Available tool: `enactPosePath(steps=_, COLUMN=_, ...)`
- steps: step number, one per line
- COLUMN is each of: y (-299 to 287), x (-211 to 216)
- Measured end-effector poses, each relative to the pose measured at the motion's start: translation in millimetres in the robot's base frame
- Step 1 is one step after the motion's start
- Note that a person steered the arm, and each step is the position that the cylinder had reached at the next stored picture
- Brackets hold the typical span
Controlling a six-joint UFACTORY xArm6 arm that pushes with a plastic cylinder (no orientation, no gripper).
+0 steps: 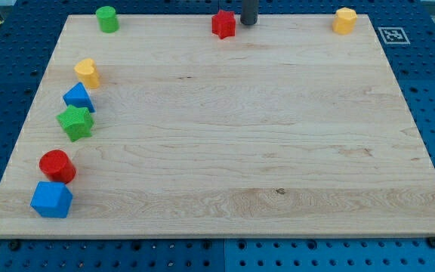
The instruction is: Push the red star diagonally top right to the heart
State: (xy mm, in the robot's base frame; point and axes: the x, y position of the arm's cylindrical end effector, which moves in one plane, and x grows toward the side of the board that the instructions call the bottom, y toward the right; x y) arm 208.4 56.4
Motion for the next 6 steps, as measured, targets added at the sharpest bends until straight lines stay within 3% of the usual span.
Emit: enactPosePath(steps=6, y=-131.5, x=37.8)
